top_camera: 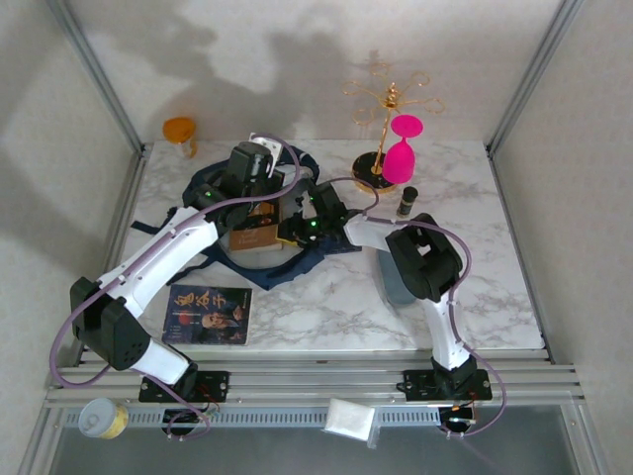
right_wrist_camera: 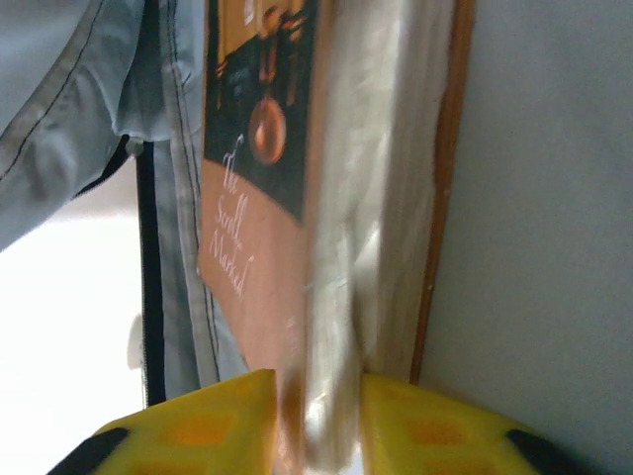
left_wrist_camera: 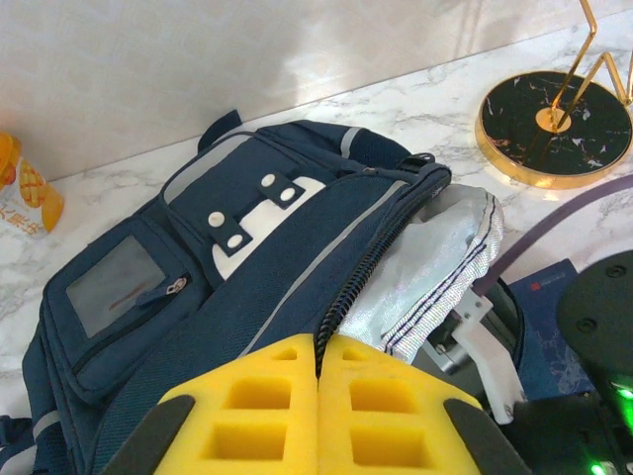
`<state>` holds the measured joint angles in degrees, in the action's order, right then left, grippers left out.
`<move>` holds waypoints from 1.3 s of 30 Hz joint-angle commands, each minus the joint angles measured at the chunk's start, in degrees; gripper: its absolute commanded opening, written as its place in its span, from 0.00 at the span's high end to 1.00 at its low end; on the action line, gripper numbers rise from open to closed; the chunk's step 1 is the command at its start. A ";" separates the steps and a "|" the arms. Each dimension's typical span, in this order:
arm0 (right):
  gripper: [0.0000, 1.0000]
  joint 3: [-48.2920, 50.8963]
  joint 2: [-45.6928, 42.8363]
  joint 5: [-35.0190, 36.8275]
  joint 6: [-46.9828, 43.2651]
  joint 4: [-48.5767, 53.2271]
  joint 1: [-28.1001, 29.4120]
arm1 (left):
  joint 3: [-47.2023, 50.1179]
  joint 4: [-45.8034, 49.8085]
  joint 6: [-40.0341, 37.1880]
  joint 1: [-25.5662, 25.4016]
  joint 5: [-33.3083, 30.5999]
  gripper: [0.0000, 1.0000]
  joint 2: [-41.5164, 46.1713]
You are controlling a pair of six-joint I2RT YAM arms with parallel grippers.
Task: Pack the student bag
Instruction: Place the book in the student bag.
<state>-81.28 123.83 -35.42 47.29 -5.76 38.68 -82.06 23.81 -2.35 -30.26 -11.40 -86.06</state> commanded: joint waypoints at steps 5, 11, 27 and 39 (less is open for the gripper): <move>0.93 -7.39 2.45 8.10 -3.50 -2.08 0.25 | -1.52 -3.91 0.51 0.64 0.15 1.00 2.72; 1.00 -14.47 6.12 16.28 -7.19 0.11 -1.83 | -1.78 -3.61 -0.19 0.64 -0.16 1.00 3.03; 0.70 -3.73 -2.56 21.39 -7.72 5.35 4.20 | -2.83 -3.90 -0.11 0.73 -1.35 1.00 2.24; 0.89 -5.50 2.20 30.55 -7.06 -5.66 3.26 | -2.11 -3.51 -0.11 0.73 -2.87 1.00 3.52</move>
<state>-87.31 126.37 -10.28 41.28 -5.10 44.86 -82.08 23.81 -2.39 -30.15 -11.44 -85.76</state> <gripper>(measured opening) 0.111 0.053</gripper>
